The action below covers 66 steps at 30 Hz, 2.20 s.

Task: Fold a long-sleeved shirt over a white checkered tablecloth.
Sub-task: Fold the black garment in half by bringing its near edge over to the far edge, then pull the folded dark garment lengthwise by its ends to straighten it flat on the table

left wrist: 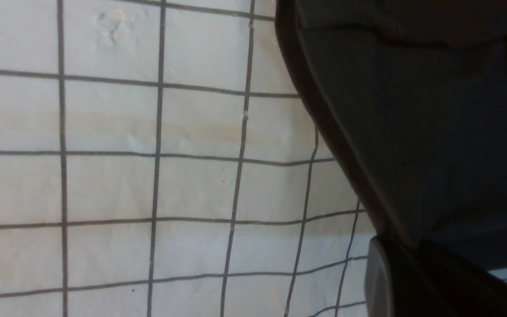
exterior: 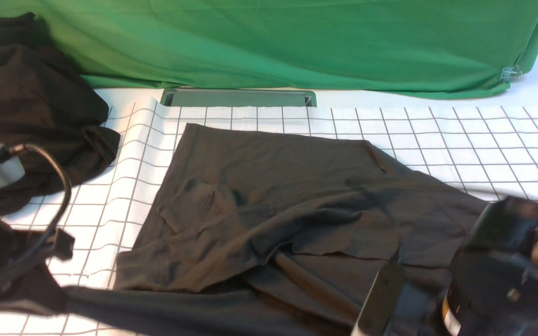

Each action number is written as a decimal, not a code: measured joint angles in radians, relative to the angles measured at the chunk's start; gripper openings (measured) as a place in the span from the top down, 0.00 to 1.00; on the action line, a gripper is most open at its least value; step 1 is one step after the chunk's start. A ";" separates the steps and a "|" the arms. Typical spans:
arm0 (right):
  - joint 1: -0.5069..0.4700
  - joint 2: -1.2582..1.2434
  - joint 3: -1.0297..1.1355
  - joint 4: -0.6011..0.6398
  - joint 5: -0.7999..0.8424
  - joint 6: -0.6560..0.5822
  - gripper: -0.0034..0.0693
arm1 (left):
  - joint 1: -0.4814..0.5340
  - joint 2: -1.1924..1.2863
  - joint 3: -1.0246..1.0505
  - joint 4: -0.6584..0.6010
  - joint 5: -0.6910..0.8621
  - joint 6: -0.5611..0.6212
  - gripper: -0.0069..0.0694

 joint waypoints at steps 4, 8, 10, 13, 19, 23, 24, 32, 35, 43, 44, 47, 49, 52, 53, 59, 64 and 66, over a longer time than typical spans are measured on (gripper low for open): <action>-0.101 -0.009 -0.082 -0.060 -0.044 0.008 0.90 | 0.000 0.072 -0.065 -0.022 -0.072 -0.010 0.89; -0.246 0.036 -0.187 -0.073 -0.125 -0.010 0.90 | 0.000 0.218 -0.181 -0.072 -0.147 -0.011 0.89; -0.302 0.082 -0.244 -0.073 -0.143 -0.018 0.90 | 0.000 0.305 -0.267 -0.099 -0.176 -0.002 0.89; -0.345 0.139 -0.308 -0.073 -0.152 -0.031 0.90 | 0.000 0.412 -0.387 -0.128 -0.192 0.017 0.89; -0.401 0.257 -0.429 -0.069 -0.168 -0.046 0.90 | 0.000 0.623 -0.606 -0.150 -0.196 0.022 0.89; -0.441 0.379 -0.566 -0.068 -0.173 -0.056 0.90 | 0.000 0.789 -0.794 -0.157 -0.195 0.013 0.89; -0.441 0.384 -0.573 -0.068 -0.173 -0.056 0.90 | 0.000 0.795 -0.809 -0.157 -0.195 0.012 0.89; -0.483 0.577 -0.807 -0.073 -0.186 -0.065 0.90 | 0.000 1.010 -1.023 -0.176 -0.221 -0.013 0.89; -0.483 0.614 -0.830 -0.074 -0.204 -0.065 0.88 | 0.000 1.040 -1.031 -0.176 -0.251 -0.015 0.89; -0.487 0.705 -0.837 -0.097 -0.357 -0.028 0.56 | 0.000 1.140 -1.033 -0.175 -0.320 -0.010 0.87; -0.489 0.707 -0.838 -0.104 -0.368 -0.010 0.53 | 0.000 1.147 -1.033 -0.174 -0.324 -0.008 0.86; -0.490 0.708 -0.847 -0.115 -0.386 0.018 0.49 | 0.000 1.155 -1.033 -0.172 -0.354 -0.007 0.79; -0.490 0.708 -0.868 -0.120 -0.377 0.022 0.49 | 0.000 1.154 -1.039 -0.172 -0.377 -0.007 0.71; -0.490 0.705 -0.914 -0.121 -0.341 0.024 0.50 | 0.000 1.153 -1.064 -0.172 -0.384 -0.007 0.62; -0.490 0.698 -0.957 -0.122 -0.303 0.024 0.50 | 0.004 1.149 -1.093 -0.171 -0.380 -0.007 0.55; -0.491 0.672 -1.161 -0.125 -0.041 -0.005 0.50 | 0.024 1.121 -1.287 -0.163 -0.243 -0.007 0.33; -0.536 0.656 -1.215 -0.114 0.142 -0.045 0.78 | 0.023 1.107 -1.376 -0.164 -0.131 -0.006 0.32; -0.569 0.630 -1.192 -0.102 0.160 -0.039 0.87 | 0.023 1.107 -1.389 -0.162 -0.111 -0.006 0.34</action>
